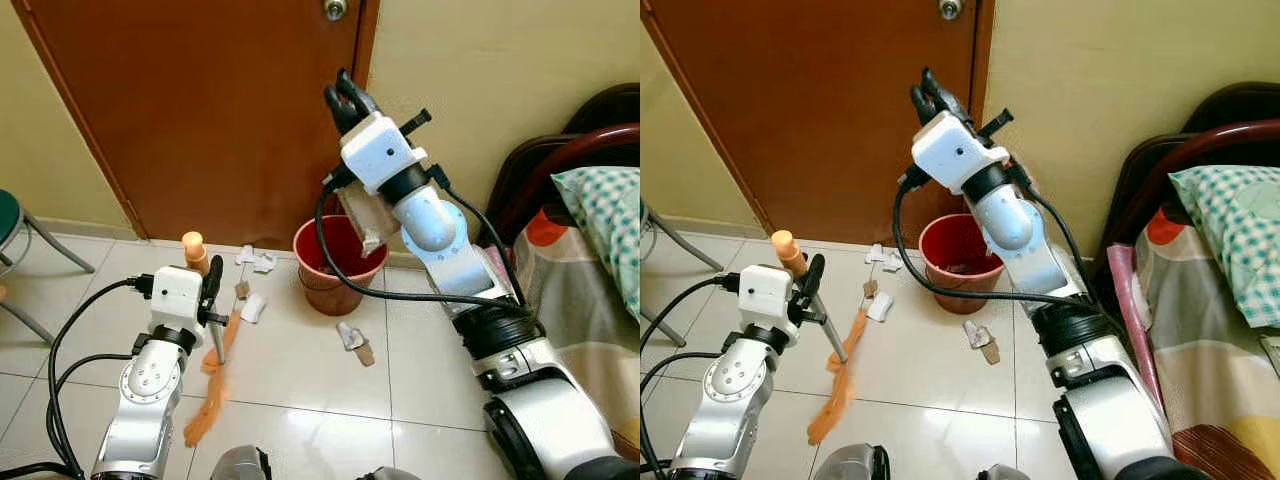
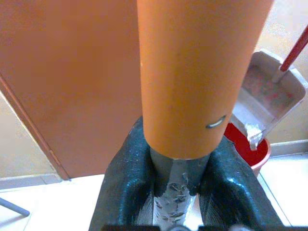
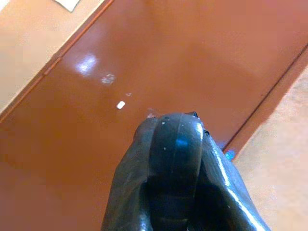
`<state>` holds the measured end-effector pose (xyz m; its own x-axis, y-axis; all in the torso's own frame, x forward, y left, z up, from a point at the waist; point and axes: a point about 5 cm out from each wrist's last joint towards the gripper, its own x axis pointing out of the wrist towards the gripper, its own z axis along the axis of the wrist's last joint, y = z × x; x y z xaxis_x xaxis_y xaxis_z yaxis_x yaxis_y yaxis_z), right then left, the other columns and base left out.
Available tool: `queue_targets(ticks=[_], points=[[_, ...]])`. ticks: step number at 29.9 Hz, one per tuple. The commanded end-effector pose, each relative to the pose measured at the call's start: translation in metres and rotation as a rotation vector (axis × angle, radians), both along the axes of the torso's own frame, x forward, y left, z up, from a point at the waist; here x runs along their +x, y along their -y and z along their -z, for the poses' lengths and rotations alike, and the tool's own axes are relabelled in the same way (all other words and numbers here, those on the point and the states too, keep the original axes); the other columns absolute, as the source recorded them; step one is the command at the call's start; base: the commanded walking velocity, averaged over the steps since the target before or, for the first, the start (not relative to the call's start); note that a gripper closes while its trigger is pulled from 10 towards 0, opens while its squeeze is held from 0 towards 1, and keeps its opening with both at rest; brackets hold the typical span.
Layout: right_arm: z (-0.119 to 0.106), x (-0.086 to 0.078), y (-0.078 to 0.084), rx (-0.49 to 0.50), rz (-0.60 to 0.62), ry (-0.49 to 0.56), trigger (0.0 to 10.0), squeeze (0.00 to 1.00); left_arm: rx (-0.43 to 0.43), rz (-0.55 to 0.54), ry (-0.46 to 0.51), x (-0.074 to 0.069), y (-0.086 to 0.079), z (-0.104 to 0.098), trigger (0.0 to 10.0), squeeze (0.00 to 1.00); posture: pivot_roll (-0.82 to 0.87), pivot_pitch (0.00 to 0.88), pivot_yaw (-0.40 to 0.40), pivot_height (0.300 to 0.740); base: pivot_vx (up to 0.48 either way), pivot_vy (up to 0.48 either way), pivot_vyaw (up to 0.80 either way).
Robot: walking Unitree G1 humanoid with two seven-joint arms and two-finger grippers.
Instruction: Sweep floor
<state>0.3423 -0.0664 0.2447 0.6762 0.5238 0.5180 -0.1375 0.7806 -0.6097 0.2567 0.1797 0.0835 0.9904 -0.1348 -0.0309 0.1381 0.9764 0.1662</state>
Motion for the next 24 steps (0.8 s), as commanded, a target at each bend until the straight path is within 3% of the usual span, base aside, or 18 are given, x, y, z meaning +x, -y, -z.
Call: queue_targets(ticks=[1,3,4,5,8,12,15,17,19,20,23,24], points=[[-0.023,-0.005,0.001,0.036,-0.015,0.101,10.0,0.0,0.0,0.005,-0.02,0.0,0.001,0.004,10.0,0.0,0.04,0.057,-0.034,0.74,0.0,0.0,0.0],[-0.031,-0.005,0.002,0.092,-0.018,0.095,10.0,0.0,0.0,0.005,-0.02,0.0,0.002,0.004,10.0,0.0,0.04,0.057,-0.034,0.74,0.0,0.0,0.0],[-0.048,-0.001,0.007,0.29,-0.027,0.031,10.0,0.0,0.001,0.006,-0.021,0.0,0.002,0.004,10.0,0.0,0.04,0.057,-0.034,0.74,0.0,0.0,0.0],[-0.053,0.0,0.009,0.352,-0.034,0.009,10.0,0.0,0.001,0.007,-0.021,0.0,0.002,0.005,10.0,0.0,0.04,0.057,-0.034,0.74,0.0,0.0,0.0],[-0.071,-0.002,0.006,0.404,-0.066,0.039,10.0,0.0,0.002,0.007,-0.02,0.001,0.002,0.005,10.0,0.0,0.03,0.055,-0.036,0.74,0.0,0.0,0.0],[-0.078,-0.005,0.0,0.493,-0.119,0.005,10.0,0.0,0.002,0.007,-0.02,0.001,0.002,0.005,10.0,0.0,0.03,0.055,-0.036,0.74,0.0,0.0,0.0],[-0.067,-0.006,-0.008,0.605,-0.2,-0.133,10.0,0.0,0.005,0.007,-0.021,0.001,0.001,0.005,10.0,0.0,0.03,0.056,-0.037,0.74,0.0,0.0,0.0],[-0.044,-0.006,-0.01,0.664,-0.203,-0.263,10.0,0.0,0.008,0.005,-0.023,-0.001,0.0,0.006,10.0,0.0,0.04,0.059,-0.038,0.74,0.0,0.0,0.0],[-0.036,-0.006,-0.01,0.674,-0.199,-0.298,10.0,0.0,0.009,0.004,-0.024,-0.001,-0.001,0.006,10.0,0.0,0.04,0.06,-0.037,0.74,0.0,0.0,0.0],[-0.018,-0.007,-0.011,0.688,-0.185,-0.374,10.0,0.0,0.003,0.0,-0.033,-0.002,-0.002,0.007,10.0,0.0,0.04,0.061,-0.035,0.74,0.0,0.0,0.0],[0.015,-0.013,-0.01,0.678,-0.148,-0.462,10.0,0.0,0.011,0.004,-0.036,-0.004,-0.002,0.007,10.0,0.0,0.04,0.066,-0.025,0.74,0.0,0.0,0.0],[0.015,-0.013,-0.01,0.678,-0.148,-0.462,10.0,0.0,0.011,0.004,-0.036,-0.004,-0.002,0.007,10.0,0.0,0.04,0.066,-0.025,0.74,0.0,0.0,0.0]])
